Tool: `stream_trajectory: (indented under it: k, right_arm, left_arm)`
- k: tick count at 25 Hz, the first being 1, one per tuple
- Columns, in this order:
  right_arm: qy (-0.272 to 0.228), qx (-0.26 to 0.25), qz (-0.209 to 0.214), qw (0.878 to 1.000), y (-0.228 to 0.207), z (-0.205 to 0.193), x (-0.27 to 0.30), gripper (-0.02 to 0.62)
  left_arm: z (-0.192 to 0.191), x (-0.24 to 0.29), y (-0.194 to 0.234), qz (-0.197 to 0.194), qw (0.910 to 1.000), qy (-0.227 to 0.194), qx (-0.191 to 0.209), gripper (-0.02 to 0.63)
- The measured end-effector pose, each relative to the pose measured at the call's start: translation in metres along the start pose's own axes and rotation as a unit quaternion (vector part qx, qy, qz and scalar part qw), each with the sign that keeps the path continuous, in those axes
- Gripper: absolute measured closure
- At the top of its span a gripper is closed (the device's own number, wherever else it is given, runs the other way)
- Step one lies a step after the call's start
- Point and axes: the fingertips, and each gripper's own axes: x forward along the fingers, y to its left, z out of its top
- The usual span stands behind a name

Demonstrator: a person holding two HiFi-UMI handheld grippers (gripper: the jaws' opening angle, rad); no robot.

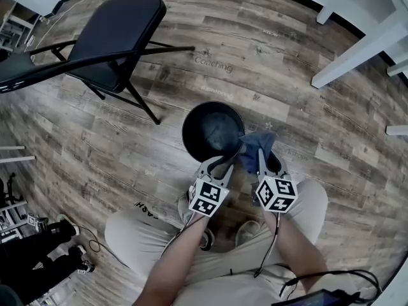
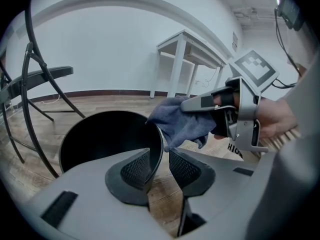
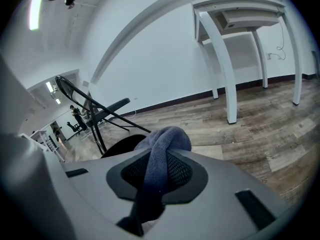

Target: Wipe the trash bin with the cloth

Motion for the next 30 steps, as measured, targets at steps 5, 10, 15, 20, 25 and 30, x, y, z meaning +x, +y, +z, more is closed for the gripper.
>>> stream_trajectory:
  k: [5,10,15,20,25,30]
  right_arm:
    - [0.015,0.023,-0.018,0.999,-0.009,-0.012,0.001,0.525]
    - [0.055,0.061,0.035,0.996,0.011,-0.039,0.019,0.525]
    - [0.063,0.119,0.073,0.988,0.019,-0.049,0.030,0.525]
    - [0.034,0.243,0.073,0.967,0.012,-0.054,0.042,0.525]
    - [-0.015,0.357,0.055,0.933,-0.005,-0.060,0.055,0.526]
    - [-0.013,0.364,0.053,0.930,-0.011,-0.072,0.067,0.526]
  left_arm:
    - [-0.014,0.007,0.007,0.011,0.9997,0.022,-0.001,0.492]
    - [-0.022,0.012,0.012,0.015,0.9989,0.044,-0.001,0.499]
    - [-0.020,0.014,0.010,0.010,0.9988,0.047,-0.002,0.500]
    - [-0.019,0.013,0.011,0.009,0.9989,0.046,-0.009,0.508]
    - [-0.019,0.014,0.010,0.006,0.9987,0.047,-0.016,0.509]
    - [-0.019,0.013,0.011,0.003,0.9987,0.047,-0.017,0.512]
